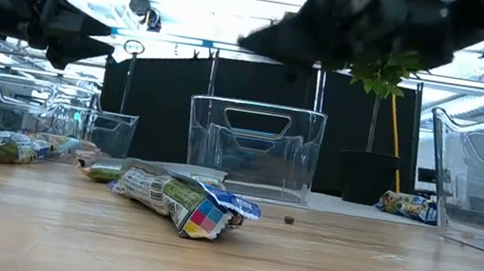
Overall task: Pick and place Granola Bars by type
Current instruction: Put the yellow granola bar into the top left transparent bin
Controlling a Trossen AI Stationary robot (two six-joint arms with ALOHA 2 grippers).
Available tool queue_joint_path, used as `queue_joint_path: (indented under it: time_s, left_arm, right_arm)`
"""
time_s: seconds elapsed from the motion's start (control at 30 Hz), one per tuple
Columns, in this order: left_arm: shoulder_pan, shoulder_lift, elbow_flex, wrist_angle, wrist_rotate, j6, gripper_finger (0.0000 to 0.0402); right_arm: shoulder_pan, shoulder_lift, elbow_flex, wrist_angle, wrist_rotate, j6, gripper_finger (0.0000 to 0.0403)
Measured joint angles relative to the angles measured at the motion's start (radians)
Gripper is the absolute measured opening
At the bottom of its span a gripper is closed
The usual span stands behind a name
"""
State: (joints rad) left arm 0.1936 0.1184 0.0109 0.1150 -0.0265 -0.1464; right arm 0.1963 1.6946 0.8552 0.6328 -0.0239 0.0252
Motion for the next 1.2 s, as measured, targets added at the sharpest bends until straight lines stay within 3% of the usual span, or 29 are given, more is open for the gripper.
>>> queue_joint_path:
  time_s: [0.1,0.33,0.5,0.73,1.2]
  left_arm:
    - [0.000,0.000,0.000,0.001,0.000,-0.021,0.0253]
    - [0.000,0.000,0.000,-0.009,0.000,-0.016,0.0253]
    - [0.000,0.002,0.000,-0.014,0.000,-0.015,0.0253]
    - [0.000,0.012,0.000,-0.021,0.007,-0.014,0.0253]
    - [0.000,0.013,0.000,-0.026,0.007,-0.014,0.0253]
  right_arm:
    - [0.000,0.056,0.109,-0.183,-0.007,-0.041,0.0043]
    - [-0.001,0.191,0.514,-0.733,0.026,-0.179,0.0155]
    - [-0.019,0.311,0.733,-0.968,0.027,-0.281,0.0167]
    - [-0.068,0.435,0.846,-1.072,0.023,-0.305,0.0154]
    - [-0.063,0.452,0.848,-1.093,0.001,-0.280,0.0154]
